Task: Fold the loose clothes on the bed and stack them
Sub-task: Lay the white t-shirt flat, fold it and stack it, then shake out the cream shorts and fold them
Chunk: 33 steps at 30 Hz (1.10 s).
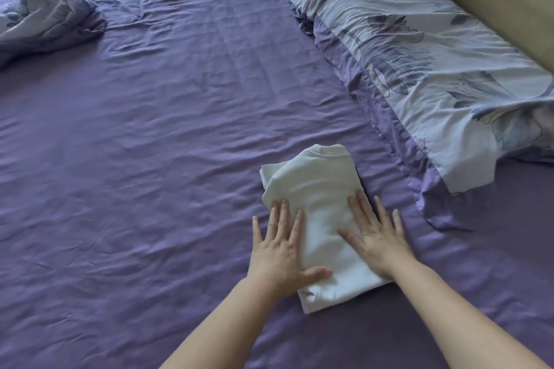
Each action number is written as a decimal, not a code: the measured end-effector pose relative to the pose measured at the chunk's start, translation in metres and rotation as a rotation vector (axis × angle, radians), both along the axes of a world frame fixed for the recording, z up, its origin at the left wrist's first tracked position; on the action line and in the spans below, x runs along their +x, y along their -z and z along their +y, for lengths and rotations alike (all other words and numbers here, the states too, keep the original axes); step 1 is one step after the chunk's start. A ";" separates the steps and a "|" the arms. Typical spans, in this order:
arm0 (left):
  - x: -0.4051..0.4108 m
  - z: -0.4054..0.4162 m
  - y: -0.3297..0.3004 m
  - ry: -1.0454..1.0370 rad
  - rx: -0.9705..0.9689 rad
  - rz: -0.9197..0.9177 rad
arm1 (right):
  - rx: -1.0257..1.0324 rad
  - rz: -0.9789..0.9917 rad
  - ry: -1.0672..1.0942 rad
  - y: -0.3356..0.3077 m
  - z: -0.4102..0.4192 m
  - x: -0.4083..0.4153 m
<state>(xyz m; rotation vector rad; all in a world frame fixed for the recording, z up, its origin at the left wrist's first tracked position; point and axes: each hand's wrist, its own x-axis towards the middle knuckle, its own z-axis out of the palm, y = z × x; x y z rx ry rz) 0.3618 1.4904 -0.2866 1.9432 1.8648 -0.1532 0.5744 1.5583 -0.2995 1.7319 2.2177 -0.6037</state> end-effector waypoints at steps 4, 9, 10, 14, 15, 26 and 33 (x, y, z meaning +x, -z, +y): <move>0.003 0.004 -0.002 0.001 -0.045 0.016 | -0.031 -0.070 0.006 -0.006 0.004 -0.007; 0.005 -0.011 -0.027 -0.106 -0.044 -0.071 | 0.039 -0.062 0.167 -0.039 -0.009 -0.041; 0.002 -0.022 -0.032 -0.151 -0.045 -0.104 | 0.059 -0.042 0.178 -0.046 -0.018 -0.050; -0.027 -0.067 -0.049 -0.420 -0.177 -0.164 | 0.062 0.052 0.097 -0.066 -0.060 -0.088; -0.039 -0.078 -0.053 -0.494 -0.224 -0.166 | 0.061 0.072 0.067 -0.071 -0.071 -0.099; -0.200 -0.230 -0.098 -0.776 -0.320 -0.060 | -0.066 0.147 -0.213 -0.090 -0.213 -0.259; -0.309 -0.317 -0.109 -0.910 -0.305 -0.038 | -0.091 0.164 -0.412 -0.092 -0.281 -0.385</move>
